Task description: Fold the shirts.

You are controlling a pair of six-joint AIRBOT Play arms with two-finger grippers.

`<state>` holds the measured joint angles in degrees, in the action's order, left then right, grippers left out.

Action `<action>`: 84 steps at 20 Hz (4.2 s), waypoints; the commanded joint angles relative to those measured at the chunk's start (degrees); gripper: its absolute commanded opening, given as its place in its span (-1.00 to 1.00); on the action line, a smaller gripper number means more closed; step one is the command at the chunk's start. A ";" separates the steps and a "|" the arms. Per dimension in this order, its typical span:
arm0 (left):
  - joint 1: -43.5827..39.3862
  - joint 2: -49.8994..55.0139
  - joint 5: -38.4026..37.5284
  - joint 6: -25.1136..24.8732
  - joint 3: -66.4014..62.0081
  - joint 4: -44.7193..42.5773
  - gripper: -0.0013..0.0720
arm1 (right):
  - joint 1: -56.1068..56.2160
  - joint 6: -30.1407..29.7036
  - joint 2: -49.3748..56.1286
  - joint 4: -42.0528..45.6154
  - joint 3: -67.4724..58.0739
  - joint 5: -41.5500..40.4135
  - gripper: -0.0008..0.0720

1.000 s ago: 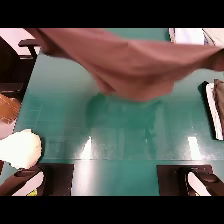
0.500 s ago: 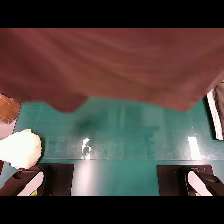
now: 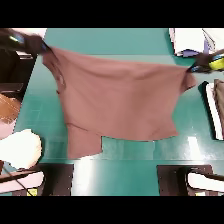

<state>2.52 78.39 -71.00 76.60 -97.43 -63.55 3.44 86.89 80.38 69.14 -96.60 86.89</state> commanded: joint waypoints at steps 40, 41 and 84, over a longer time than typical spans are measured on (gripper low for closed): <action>1.86 -9.44 9.90 -4.98 52.72 8.24 -0.89 | -12.57 -3.13 -20.81 1.20 40.44 -1.16 0.03; 1.86 -9.66 9.86 -4.96 52.00 8.31 -0.89 | -14.75 -2.89 -22.64 3.89 45.18 -1.29 0.35; 7.17 -31.67 11.65 4.39 -28.04 5.92 -0.90 | -12.63 -1.42 -28.59 -1.18 -26.97 -1.18 -0.92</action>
<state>9.61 46.81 -61.65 78.78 -118.93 -54.85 -9.23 83.59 48.56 62.92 -111.87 77.52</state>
